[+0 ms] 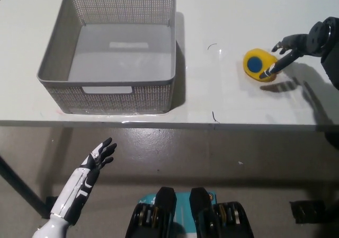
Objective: Use the right hand to pick up a yellow duck toy and place it into a container on the left hand side
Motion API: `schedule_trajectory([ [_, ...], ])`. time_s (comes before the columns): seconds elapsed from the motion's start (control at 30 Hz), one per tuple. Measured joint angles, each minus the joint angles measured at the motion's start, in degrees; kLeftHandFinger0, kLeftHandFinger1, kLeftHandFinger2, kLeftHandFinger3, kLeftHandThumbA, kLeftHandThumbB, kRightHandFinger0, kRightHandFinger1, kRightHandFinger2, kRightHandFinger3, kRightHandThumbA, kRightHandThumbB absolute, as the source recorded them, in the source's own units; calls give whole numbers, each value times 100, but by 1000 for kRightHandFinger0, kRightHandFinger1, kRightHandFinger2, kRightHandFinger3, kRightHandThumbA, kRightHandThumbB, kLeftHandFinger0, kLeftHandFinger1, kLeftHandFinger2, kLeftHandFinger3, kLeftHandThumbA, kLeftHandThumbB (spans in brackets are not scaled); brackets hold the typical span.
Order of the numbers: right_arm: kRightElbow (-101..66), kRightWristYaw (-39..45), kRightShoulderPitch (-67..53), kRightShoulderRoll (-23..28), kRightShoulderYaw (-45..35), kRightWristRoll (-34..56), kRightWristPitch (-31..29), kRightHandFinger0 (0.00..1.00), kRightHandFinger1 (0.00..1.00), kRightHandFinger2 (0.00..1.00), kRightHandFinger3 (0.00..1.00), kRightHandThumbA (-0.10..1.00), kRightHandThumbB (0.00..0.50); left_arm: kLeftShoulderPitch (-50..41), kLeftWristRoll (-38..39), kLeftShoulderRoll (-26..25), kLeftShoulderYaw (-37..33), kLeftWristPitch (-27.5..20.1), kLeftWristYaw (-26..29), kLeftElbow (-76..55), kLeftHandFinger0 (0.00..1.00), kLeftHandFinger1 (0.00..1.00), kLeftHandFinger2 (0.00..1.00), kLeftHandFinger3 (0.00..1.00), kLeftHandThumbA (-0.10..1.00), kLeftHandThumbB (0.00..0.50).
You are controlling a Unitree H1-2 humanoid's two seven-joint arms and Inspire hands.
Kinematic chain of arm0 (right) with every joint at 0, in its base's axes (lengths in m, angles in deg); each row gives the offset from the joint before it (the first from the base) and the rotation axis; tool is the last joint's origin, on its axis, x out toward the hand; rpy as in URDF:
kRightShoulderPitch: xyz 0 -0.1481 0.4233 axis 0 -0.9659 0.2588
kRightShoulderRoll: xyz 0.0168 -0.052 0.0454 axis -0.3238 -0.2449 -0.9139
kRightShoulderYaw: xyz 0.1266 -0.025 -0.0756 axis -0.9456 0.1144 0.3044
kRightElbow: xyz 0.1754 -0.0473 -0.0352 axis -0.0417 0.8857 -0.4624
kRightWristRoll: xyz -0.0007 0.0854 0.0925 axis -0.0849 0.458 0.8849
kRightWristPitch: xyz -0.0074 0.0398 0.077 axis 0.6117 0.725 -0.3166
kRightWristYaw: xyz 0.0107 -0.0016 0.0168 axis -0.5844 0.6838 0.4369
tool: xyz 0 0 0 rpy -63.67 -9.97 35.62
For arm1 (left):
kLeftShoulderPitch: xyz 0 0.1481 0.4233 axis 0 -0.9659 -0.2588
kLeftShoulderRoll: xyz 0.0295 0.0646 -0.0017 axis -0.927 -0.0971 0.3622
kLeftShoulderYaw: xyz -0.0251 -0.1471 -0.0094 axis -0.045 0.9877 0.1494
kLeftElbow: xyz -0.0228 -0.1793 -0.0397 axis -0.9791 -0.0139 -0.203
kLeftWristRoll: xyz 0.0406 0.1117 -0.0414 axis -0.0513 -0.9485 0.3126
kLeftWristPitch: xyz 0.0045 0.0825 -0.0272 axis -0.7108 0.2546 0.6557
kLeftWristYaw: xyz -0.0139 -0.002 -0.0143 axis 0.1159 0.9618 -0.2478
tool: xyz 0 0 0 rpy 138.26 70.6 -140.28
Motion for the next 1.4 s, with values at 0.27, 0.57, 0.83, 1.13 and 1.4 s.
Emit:
schedule_trajectory([
  [0.27, 1, -115, 82, -71, -15, -3, 37, 1000, 1000, 1000, 1000, 971, 500, 4, 0, -1, 1, 2, 0, -4, 1000, 1000, 1000, 1000, 1000, 198],
  [0.57, 23, -167, 82, -224, -3, -19, 6, 1000, 1000, 1000, 1000, 911, 498, 70, -2, -2, 1, -1, 0, -4, 1000, 1000, 1000, 1000, 1000, 206],
  [0.83, 78, -173, 79, -314, 25, -22, -18, 1000, 1000, 1000, 1000, 923, 500, 71, -8, -3, 2, -2, 0, -5, 1000, 1000, 1000, 1000, 1000, 204],
  [1.13, 94, -235, -9, -324, 133, -52, -138, 1000, 1000, 1000, 1000, 1000, 467, 75, -12, -4, 3, -2, 0, -41, 1000, 1000, 1000, 1000, 1000, 200],
  [1.4, 94, -345, -75, -325, 235, -98, -148, 1000, 1000, 1000, 1000, 890, 463, 93, 4, -8, 26, -2, 0, -103, 1000, 1000, 1000, 1000, 1000, 197],
])
